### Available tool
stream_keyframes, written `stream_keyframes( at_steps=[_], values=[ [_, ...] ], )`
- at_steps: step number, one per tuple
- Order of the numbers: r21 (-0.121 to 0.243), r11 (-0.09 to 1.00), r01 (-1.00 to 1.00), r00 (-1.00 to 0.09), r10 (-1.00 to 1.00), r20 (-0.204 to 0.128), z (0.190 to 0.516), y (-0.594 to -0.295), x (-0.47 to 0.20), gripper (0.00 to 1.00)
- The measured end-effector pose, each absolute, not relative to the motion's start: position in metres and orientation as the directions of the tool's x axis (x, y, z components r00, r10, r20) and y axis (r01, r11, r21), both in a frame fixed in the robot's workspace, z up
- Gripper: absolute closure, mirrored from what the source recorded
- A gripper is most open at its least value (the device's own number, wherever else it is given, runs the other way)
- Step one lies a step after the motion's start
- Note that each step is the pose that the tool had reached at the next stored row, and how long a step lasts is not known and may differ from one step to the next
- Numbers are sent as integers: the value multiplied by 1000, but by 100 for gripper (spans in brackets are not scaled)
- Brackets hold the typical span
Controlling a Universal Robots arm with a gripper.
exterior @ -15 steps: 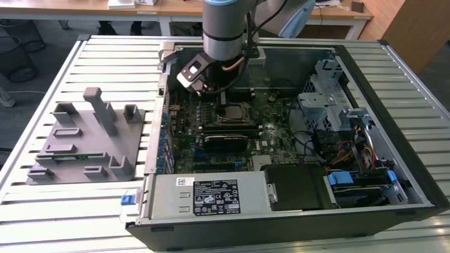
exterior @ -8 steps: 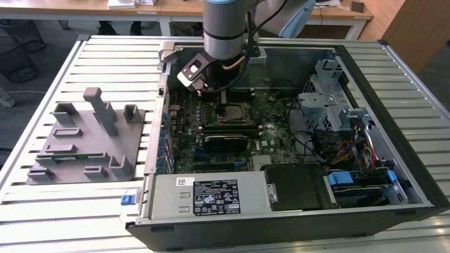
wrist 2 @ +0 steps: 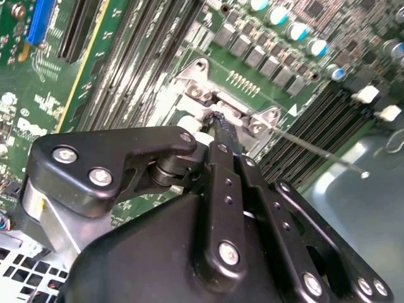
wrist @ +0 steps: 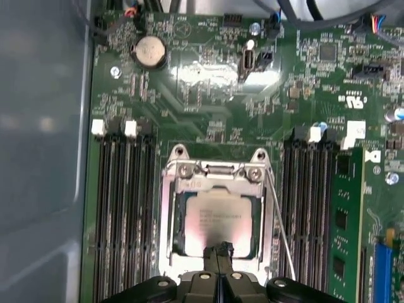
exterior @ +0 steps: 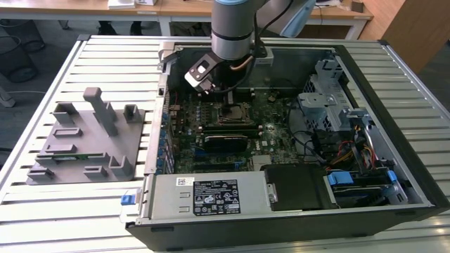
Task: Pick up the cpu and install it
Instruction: 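Close the cpu cover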
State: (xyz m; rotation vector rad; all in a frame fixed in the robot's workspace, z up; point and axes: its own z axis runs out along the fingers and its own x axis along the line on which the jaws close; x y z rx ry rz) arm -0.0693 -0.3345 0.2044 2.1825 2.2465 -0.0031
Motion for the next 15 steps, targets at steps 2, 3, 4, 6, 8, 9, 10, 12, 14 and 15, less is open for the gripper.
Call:
stream_keyframes(
  at_steps=[2,3,4,6,8,9,10,12,14,15],
  values=[
    [5,29,1000,-29,1000,-8,204,-335,-65,89],
    [5,29,1000,-29,1000,-8,204,-336,-63,89],
    [4,29,1000,-29,1000,-8,204,-336,-61,89],
    [4,29,1000,-29,1000,-8,204,-336,-57,89],
    [3,29,1000,-29,1000,-8,204,-337,-54,89],
    [3,29,1000,-29,1000,-8,204,-337,-52,89],
    [3,29,1000,-29,1000,-8,204,-337,-50,89],
    [3,29,1000,-29,1000,-8,204,-337,-49,89],
    [3,29,1000,-29,1000,-8,204,-337,-46,89],
    [3,29,1000,-29,1000,-8,204,-337,-44,89]
  ],
)
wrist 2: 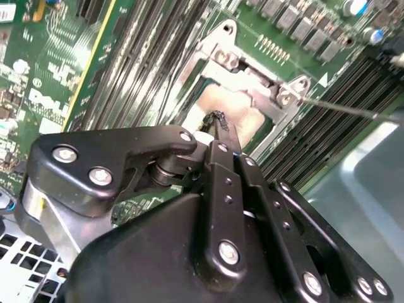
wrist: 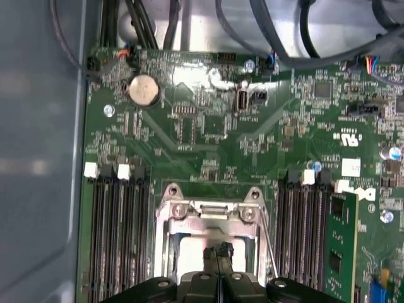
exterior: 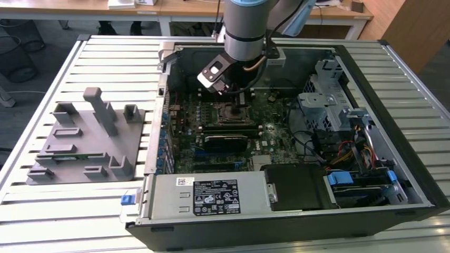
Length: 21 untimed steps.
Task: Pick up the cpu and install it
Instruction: 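Install the first cpu locking lever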
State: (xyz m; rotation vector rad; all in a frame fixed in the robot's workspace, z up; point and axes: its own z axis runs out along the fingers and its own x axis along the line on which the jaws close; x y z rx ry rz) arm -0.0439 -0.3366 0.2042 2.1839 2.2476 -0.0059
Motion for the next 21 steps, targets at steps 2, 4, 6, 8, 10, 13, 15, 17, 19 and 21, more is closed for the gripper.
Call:
stream_keyframes(
  at_steps=[2,4,6,8,10,13,15,17,19,21],
  values=[
    [2,29,1000,-29,1000,-8,204,-337,-42,89],
    [1,29,1000,-29,1000,-8,204,-337,-40,89],
    [0,29,1000,-29,1000,-8,204,-337,-40,89],
    [0,29,1000,-29,1000,-8,206,-337,-40,89],
    [0,29,1000,-29,1000,-8,207,-337,-40,89],
    [0,29,1000,-29,1000,-8,209,-337,-40,89],
    [0,29,1000,-29,1000,-8,211,-337,-40,89],
    [0,29,1000,-29,1000,-8,215,-337,-40,89],
    [0,29,1000,-29,1000,-8,219,-337,-40,89],
    [0,29,1000,-29,1000,-8,223,-337,-40,89]
  ],
)
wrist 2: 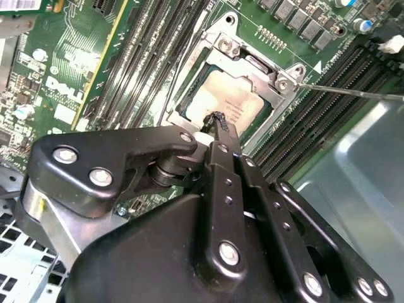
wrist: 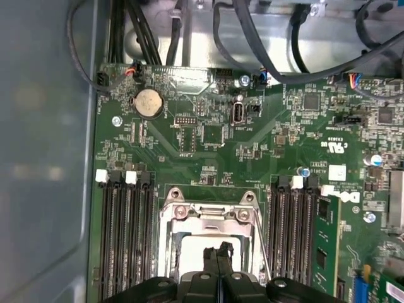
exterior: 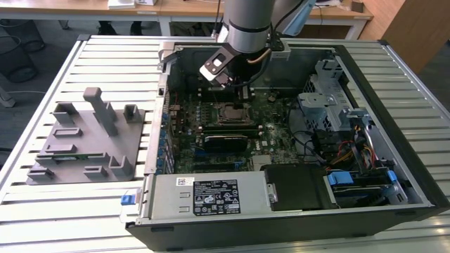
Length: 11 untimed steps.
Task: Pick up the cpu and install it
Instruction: 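Install the first cpu locking lever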
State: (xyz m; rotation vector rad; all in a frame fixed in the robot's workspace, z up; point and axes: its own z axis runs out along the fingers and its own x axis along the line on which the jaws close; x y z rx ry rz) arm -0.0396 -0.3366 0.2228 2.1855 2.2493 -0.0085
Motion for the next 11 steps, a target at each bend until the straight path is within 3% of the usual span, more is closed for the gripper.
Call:
stream_keyframes(
  at_steps=[11],
  values=[
    [0,29,1000,-29,1000,-8,251,-337,-40,89]
  ],
)
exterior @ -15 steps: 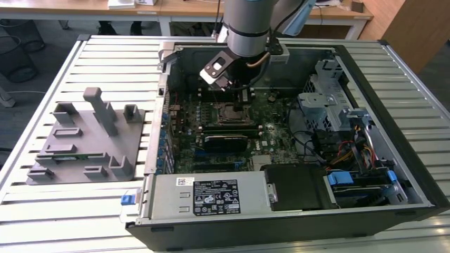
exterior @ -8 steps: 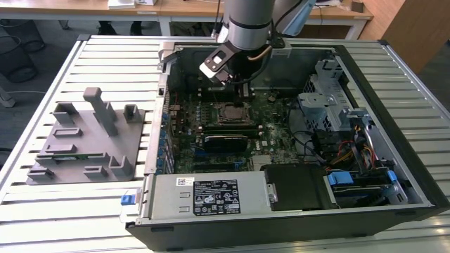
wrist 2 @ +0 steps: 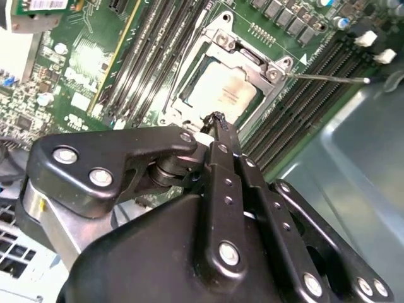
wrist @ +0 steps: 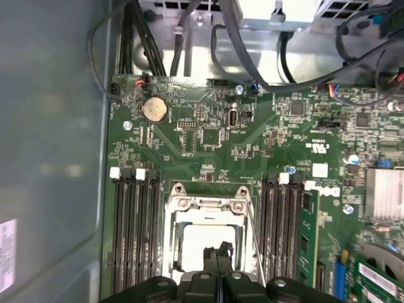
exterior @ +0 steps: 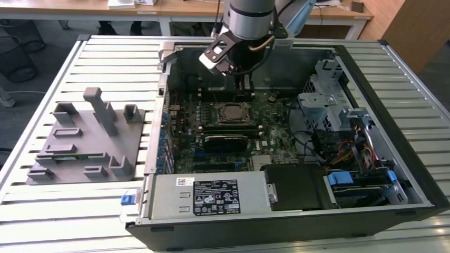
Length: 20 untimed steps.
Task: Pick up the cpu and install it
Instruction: 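Install the first cpu locking lever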
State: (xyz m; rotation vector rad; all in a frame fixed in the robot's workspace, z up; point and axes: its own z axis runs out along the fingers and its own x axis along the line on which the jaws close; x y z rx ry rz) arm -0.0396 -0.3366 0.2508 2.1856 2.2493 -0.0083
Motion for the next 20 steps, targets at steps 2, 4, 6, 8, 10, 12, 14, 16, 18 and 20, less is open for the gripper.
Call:
stream_keyframes(
  at_steps=[2,4,6,8,10,12,14,16,18,20],
  values=[
    [0,29,1000,-29,1000,-8,257,-337,-40,89],
    [0,29,1000,-29,1000,-8,263,-337,-40,89],
    [0,29,1000,-29,1000,-8,270,-337,-40,89],
    [0,29,1000,-29,1000,-8,274,-337,-40,89],
    [0,36,999,-36,999,-14,274,-337,-40,89],
    [-1,61,998,-61,998,-23,274,-337,-40,89],
    [-1,94,996,-94,995,-29,274,-337,-40,89],
    [-2,126,992,-126,991,-32,274,-337,-40,89],
    [-2,158,987,-158,987,-35,274,-337,-40,89],
    [-3,193,981,-193,980,-36,274,-337,-40,89]
  ],
)
